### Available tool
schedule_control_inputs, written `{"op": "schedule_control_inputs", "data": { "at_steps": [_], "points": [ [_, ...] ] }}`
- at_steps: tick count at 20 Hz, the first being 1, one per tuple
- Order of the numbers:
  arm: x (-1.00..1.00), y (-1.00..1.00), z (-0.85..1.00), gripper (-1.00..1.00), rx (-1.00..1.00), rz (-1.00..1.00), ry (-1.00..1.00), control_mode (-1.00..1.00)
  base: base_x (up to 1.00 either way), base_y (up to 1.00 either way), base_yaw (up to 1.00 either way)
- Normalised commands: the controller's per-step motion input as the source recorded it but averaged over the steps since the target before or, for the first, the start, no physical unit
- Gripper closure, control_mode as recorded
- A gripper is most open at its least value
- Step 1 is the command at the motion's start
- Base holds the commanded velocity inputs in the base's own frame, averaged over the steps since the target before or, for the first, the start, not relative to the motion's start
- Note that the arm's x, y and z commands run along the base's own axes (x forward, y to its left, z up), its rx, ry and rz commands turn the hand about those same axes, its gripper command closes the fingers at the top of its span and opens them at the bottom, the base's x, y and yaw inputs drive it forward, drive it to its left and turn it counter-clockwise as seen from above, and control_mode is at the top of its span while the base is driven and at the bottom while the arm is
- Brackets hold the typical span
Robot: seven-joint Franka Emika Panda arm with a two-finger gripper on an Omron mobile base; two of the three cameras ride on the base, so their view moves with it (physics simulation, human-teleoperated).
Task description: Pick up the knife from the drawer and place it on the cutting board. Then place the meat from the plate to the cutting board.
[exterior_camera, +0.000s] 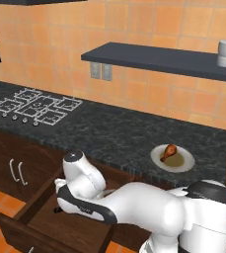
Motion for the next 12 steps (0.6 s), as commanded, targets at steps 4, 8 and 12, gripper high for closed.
{"op": "schedule_control_inputs", "data": {
  "at_steps": [4,8,12],
  "points": [
    [0.47,0.0,-0.27,-1.0,-0.01,0.0,0.01,-1.0,0.0,0.0,0.0],
    [0.45,0.0,-0.28,-1.0,-0.04,0.0,0.03,-1.0,0.0,0.0,0.0],
    [0.33,0.03,-0.29,-1.0,-0.04,0.0,0.03,-1.0,0.0,0.0,0.0]
  ]
}}
